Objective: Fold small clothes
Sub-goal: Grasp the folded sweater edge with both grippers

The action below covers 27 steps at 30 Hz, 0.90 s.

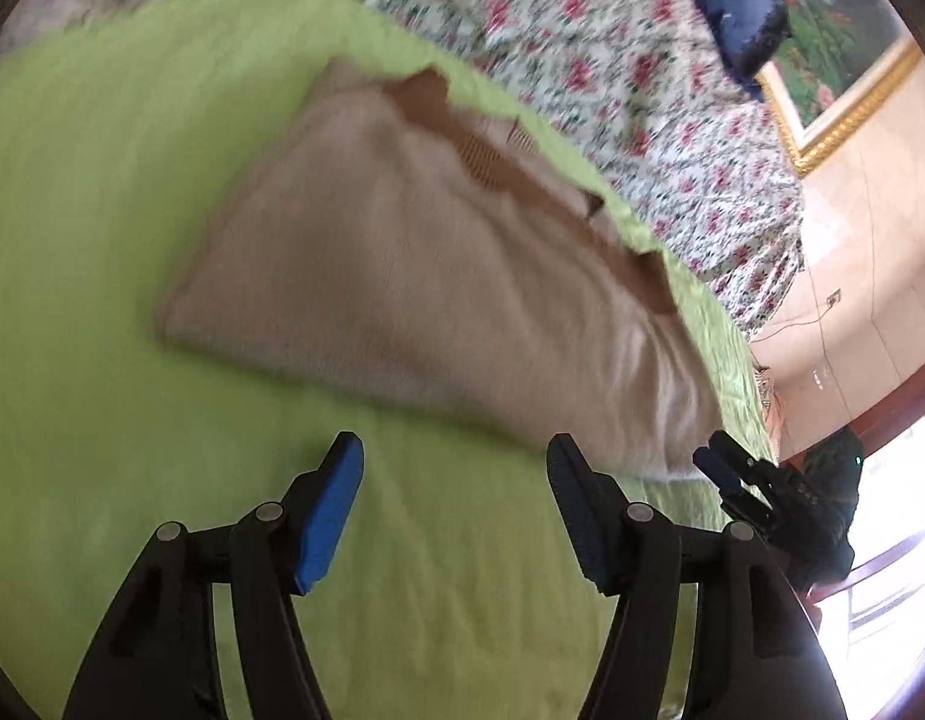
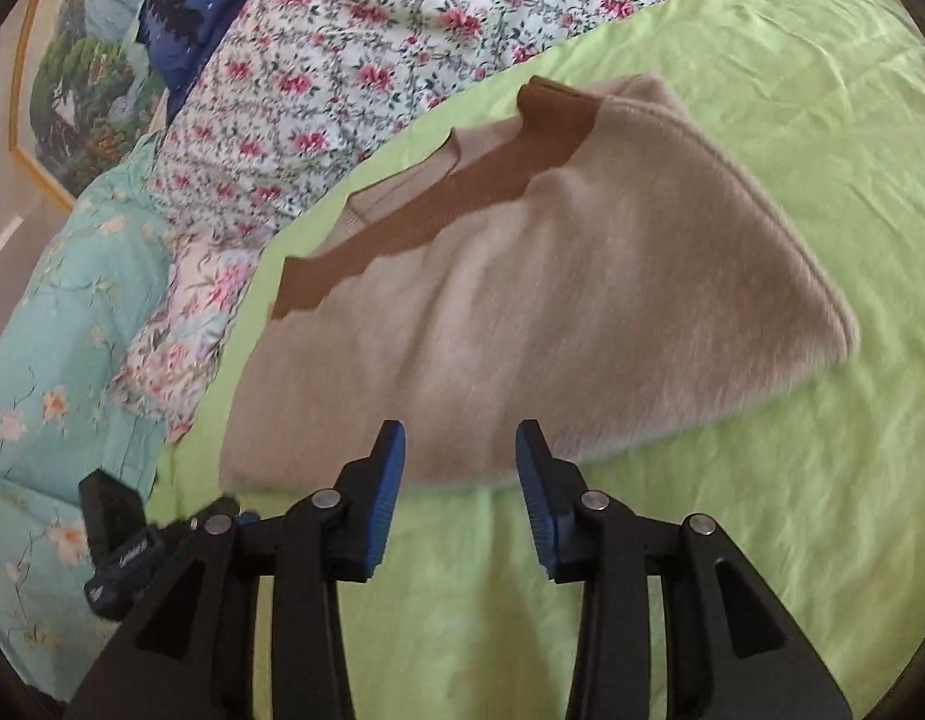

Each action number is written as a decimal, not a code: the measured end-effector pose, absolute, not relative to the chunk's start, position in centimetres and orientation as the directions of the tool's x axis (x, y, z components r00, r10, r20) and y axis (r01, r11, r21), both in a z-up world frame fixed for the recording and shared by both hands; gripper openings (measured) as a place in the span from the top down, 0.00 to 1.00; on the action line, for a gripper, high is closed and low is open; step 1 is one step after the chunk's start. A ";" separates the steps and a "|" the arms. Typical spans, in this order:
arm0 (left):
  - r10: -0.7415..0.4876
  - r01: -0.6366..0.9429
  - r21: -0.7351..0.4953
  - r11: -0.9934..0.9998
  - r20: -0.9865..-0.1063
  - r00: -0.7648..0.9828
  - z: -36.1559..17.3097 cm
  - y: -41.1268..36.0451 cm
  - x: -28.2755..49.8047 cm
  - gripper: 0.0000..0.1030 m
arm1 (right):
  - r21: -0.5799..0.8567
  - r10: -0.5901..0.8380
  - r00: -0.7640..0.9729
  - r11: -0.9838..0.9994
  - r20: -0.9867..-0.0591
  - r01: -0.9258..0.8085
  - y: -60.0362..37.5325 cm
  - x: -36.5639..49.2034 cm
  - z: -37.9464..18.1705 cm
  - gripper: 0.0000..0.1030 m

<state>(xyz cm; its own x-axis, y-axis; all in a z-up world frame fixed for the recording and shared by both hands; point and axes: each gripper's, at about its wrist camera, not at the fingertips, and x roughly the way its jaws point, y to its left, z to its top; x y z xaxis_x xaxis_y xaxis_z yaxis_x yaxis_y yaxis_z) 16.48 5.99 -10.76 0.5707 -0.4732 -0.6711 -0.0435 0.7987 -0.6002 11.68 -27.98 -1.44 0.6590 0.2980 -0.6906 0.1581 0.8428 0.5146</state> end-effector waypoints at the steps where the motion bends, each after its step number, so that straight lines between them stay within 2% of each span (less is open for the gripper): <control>1: -0.479 -0.051 -0.612 0.789 -0.666 0.572 -11.1 6.2 16.3 0.37 | 0.515 0.302 0.657 0.844 -0.691 0.153 -27.7 11.4 -1.4 0.60; 3: -0.494 -0.072 -0.650 0.756 -0.640 0.589 -11.5 6.8 16.2 0.31 | 0.519 0.308 0.658 0.842 -0.688 0.149 -27.5 11.0 -1.3 0.59; 7: -0.481 -0.108 -0.679 0.727 -0.615 0.625 -11.7 7.5 17.7 0.24 | 0.518 0.312 0.659 0.844 -0.685 0.140 -27.4 11.0 -0.9 0.58; 13: -0.413 -0.154 -0.655 0.740 -0.622 0.665 -11.9 8.3 21.0 0.24 | 0.511 0.313 0.660 0.850 -0.683 0.125 -27.7 12.4 -0.3 0.56; 16: -0.374 -0.186 -0.639 0.746 -0.634 0.677 -12.0 9.0 22.4 0.29 | 0.505 0.309 0.659 0.854 -0.686 0.126 -28.4 13.7 -0.4 0.56; 19: -0.333 -0.202 -0.606 0.769 -0.650 0.684 -11.8 9.1 23.7 0.47 | 0.496 0.297 0.659 0.858 -0.691 0.133 -29.7 15.8 -0.5 0.56; 21: -0.338 -0.191 -0.602 0.776 -0.651 0.680 -11.7 9.1 24.3 0.81 | 0.498 0.297 0.662 0.857 -0.688 0.134 -30.6 17.0 -0.4 0.56; 24: -0.314 -0.148 -0.564 0.813 -0.637 0.704 -9.7 8.3 24.4 0.88 | 0.510 0.306 0.662 0.850 -0.684 0.135 -32.4 19.0 0.4 0.56; 27: -0.310 -0.048 -0.505 0.862 -0.599 0.738 -6.3 6.0 24.0 0.90 | 0.538 0.333 0.658 0.832 -0.675 0.131 -34.0 20.6 1.5 0.56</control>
